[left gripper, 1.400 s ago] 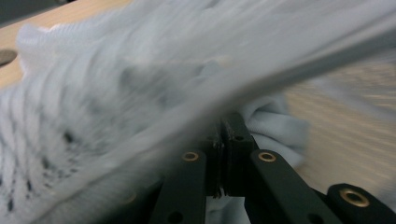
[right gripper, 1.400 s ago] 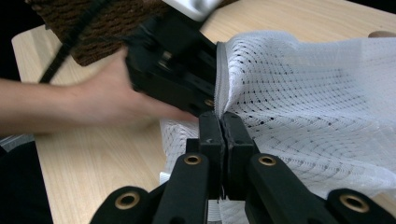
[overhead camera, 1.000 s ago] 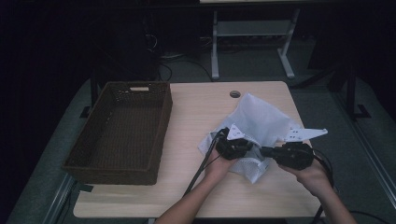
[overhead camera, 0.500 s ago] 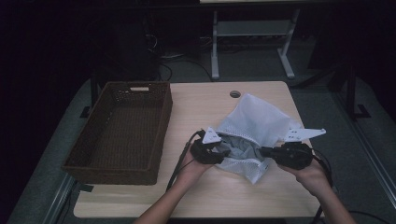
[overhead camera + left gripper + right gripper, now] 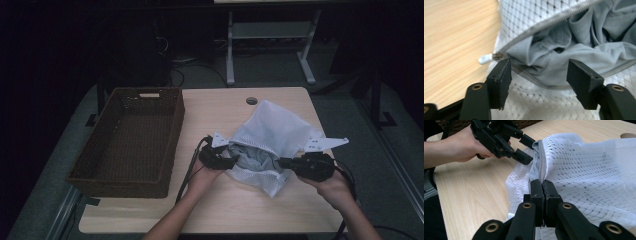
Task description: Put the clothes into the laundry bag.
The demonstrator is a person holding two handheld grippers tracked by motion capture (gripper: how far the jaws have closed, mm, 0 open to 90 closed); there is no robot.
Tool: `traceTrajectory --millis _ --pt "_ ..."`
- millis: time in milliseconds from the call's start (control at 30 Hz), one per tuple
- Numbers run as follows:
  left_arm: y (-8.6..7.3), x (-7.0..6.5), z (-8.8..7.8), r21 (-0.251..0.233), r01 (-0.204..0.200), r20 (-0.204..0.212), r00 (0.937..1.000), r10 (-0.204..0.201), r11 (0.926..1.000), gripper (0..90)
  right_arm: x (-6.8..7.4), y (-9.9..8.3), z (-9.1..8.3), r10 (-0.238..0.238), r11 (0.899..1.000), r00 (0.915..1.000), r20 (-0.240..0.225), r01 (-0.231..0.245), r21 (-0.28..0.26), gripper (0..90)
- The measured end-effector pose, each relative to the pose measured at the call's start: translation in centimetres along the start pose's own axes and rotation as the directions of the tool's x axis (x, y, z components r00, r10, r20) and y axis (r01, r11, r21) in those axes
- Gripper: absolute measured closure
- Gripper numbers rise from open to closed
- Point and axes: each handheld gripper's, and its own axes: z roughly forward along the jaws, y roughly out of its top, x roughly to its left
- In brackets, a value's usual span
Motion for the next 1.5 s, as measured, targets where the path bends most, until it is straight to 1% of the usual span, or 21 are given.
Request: traceTrajectory --millis 100,167,200,267,300,367,467,567,633,733,800,833,900,967,1033,1133,1233,1300,1367,1433,1500 --pt "0.2 0.0 0.4 -0.010 -0.011 0.009 0.9999 0.011 0.9999 34.4 0.0 0.0 0.1 -0.004 1.000 1.0000 0.000 0.004 0.003 87.6" --pt "0.5 -0.2 0.8 -0.011 -0.024 0.009 0.9997 0.024 0.9997 37.6 0.1 0.0 0.2 -0.002 1.000 1.0000 -0.002 0.002 0.005 87.6" --pt "0.6 -0.3 1.0 -0.013 -0.035 0.010 0.9993 0.035 0.9993 41.9 0.1 0.0 0.2 -0.003 1.000 1.0000 -0.002 0.003 0.006 87.6" --pt "0.6 -0.6 1.4 -0.021 -0.063 0.027 0.9976 0.063 0.9978 58.5 0.1 0.0 0.3 -0.003 1.000 1.0000 -0.002 0.003 0.007 87.6" --pt "0.7 -0.7 1.7 -0.016 -0.073 0.029 0.9969 0.073 0.9972 64.1 0.1 0.1 0.3 -0.003 1.000 1.0000 -0.002 0.003 0.007 87.6" --pt "0.8 -0.9 2.0 -0.009 -0.082 0.048 0.9954 0.082 0.9966 77.1 0.1 0.1 0.3 -0.004 1.000 1.0000 -0.003 0.004 0.007 87.6" --pt "1.1 -1.3 2.0 -0.019 -0.093 0.069 0.9931 0.094 0.9955 83.8 0.1 0.1 0.3 -0.002 1.000 1.0000 -0.003 0.002 0.006 87.6" --pt "1.8 -2.1 1.3 -0.052 -0.112 0.091 0.9891 0.116 0.9924 84.7 0.0 0.0 0.3 -0.001 1.000 1.0000 -0.001 0.001 0.006 87.7" --pt "2.5 -2.8 0.8 -0.081 -0.111 0.115 0.9861 0.120 0.9905 84.8 -0.1 0.0 0.4 0.000 1.000 1.0000 -0.002 0.000 0.008 87.6" --pt "3.6 -4.2 0.3 -0.137 -0.123 0.148 0.9787 0.143 0.9830 85.0 0.0 0.1 0.6 -0.004 1.000 1.0000 -0.002 0.004 0.008 87.6" --pt "4.5 -5.5 0.3 -0.167 -0.141 0.154 0.9738 0.167 0.9758 85.0 0.1 0.2 0.6 -0.006 1.000 1.0000 -0.003 0.006 0.006 87.7" --pt "4.7 -5.8 0.5 -0.175 -0.146 0.151 0.9733 0.173 0.9737 84.9 0.2 0.2 0.6 -0.007 1.000 1.0000 -0.002 0.007 0.004 87.6" --pt "5.2 -6.2 1.3 -0.192 -0.138 0.144 0.9755 0.167 0.9718 84.9 0.2 0.3 0.6 -0.008 1.000 1.0000 -0.004 0.008 0.001 87.6" --pt "5.3 -6.4 2.6 -0.199 -0.120 0.133 0.9800 0.148 0.9726 84.9 0.3 0.3 0.4 -0.011 1.000 0.9999 -0.003 0.011 -0.005 87.7" --pt "5.1 -6.5 4.0 -0.200 -0.114 0.103 0.9853 0.137 0.9730 84.9 0.3 0.3 0.1 -0.009 1.000 0.9999 -0.006 0.009 -0.009 87.7" --pt "4.7 -6.2 5.6 -0.197 -0.079 0.076 0.9925 0.096 0.9773 84.9 0.2 0.3 -0.4 -0.012 1.000 0.9999 -0.006 0.012 -0.020 87.8" --pt "4.5 -5.7 6.6 -0.191 -0.055 0.053 0.9964 0.066 0.9801 84.8 0.1 0.4 -0.8 -0.009 0.999 0.9998 -0.015 0.008 -0.032 87.8" --pt "4.5 -5.4 6.9 -0.188 -0.032 0.056 0.9975 0.043 0.9816 84.7 0.2 0.5 -0.9 -0.013 0.999 0.9998 -0.017 0.012 -0.035 87.8" --pt "4.5 -5.2 6.9 -0.186 -0.024 0.061 0.9975 0.036 0.9824 83.7 0.2 0.5 -0.9 -0.016 0.999 0.9998 -0.014 0.015 -0.036 87.8" --pt "4.5 -5.2 6.6 -0.179 -0.019 0.074 0.9967 0.033 0.9836 81.1 0.1 0.5 -0.8 -0.010 0.999 0.9998 -0.015 0.009 -0.033 87.8" --pt "4.5 -5.0 5.8 -0.167 -0.016 0.090 0.9955 0.032 0.9859 75.6 0.1 0.4 -0.7 -0.008 1.000 0.9999 -0.013 0.008 -0.026 87.7"
